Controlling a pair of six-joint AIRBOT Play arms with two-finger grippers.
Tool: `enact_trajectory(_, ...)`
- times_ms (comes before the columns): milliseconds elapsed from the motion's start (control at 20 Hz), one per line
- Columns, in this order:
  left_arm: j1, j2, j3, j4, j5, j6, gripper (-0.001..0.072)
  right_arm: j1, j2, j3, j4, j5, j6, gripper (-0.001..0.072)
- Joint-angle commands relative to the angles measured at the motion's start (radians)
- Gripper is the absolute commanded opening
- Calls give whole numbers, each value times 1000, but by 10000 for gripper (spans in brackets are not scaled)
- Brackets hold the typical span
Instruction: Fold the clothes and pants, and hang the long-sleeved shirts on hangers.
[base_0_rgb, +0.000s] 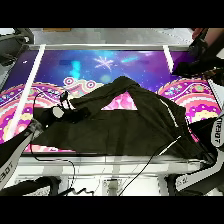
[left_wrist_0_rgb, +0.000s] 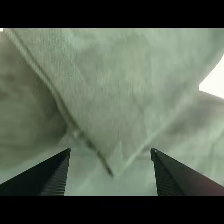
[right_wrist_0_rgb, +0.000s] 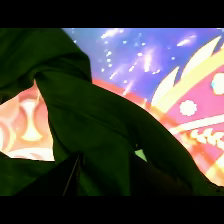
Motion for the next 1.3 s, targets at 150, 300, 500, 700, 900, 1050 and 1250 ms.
enact_trajectory(150, -7, -78, 2, -101, 85, 10, 486, -75, 16, 0, 4, -1, -11, 323)
enact_trajectory(300, -20, -82, 2, -101, 119, 10, 460, -75, 16, 0, -11, -46, -11, 323)
enact_trajectory(500, -23, -80, 19, -134, 117, 10, 17, -75, 16, 0, -12, -74, -11, 320)
enact_trajectory(700, -8, 3, 91, -133, 115, 75, 17, -89, 16, 0, -44, -75, -11, 319)
enact_trajectory(900, 77, 247, 221, -133, 163, 160, 17, -154, 16, 0, -45, -44, -10, 318)
enact_trajectory(1050, 142, 454, 262, -102, 369, 164, 16, -210, 16, -5, -42, 3, -10, 318)
enact_trajectory(1250, 229, 608, 261, 22, 388, 163, 15, -285, 31, -58, -39, 30, -15, 318)
